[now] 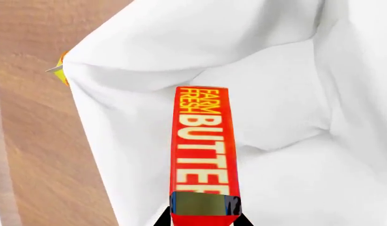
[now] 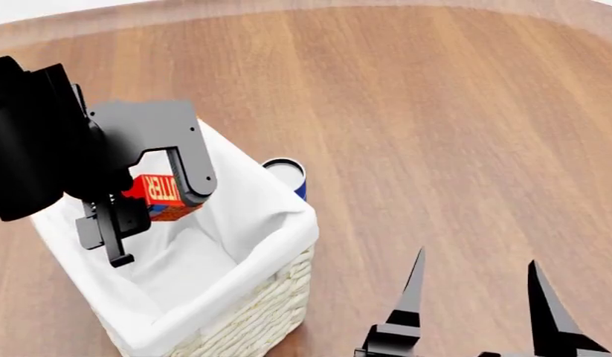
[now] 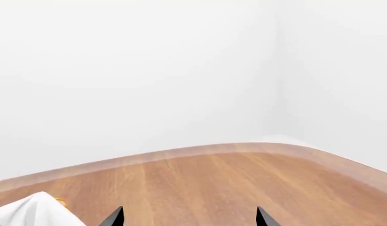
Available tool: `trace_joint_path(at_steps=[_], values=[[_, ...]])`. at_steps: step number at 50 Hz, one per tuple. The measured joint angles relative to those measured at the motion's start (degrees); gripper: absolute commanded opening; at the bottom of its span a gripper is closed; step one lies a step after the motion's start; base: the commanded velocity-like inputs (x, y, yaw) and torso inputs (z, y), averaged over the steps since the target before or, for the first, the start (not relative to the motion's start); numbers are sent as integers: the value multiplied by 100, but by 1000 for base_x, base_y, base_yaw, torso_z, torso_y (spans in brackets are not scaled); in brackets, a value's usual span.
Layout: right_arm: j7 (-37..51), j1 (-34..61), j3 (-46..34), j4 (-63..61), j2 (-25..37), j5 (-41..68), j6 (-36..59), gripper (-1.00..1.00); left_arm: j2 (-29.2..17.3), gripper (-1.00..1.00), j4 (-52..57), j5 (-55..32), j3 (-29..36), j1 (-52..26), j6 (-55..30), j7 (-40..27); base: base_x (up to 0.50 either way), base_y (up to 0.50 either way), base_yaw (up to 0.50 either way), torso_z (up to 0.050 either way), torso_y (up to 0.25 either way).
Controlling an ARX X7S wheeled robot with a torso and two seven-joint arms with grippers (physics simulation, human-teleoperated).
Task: Pick up the butter and put it in the basket.
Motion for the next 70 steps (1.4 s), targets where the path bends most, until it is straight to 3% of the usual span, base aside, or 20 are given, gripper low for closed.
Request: trace_joint_path(at_steps=[43,70], values=[[93,-40,89,-133,97,95,-19,100,648,-100,-1467,460,121,680,626,381,0,0,0,0,1],[110,-27,71,-117,116,117,-41,100,805,-100,-1827,876,-114,881,702,517,0,0,0,0,1]])
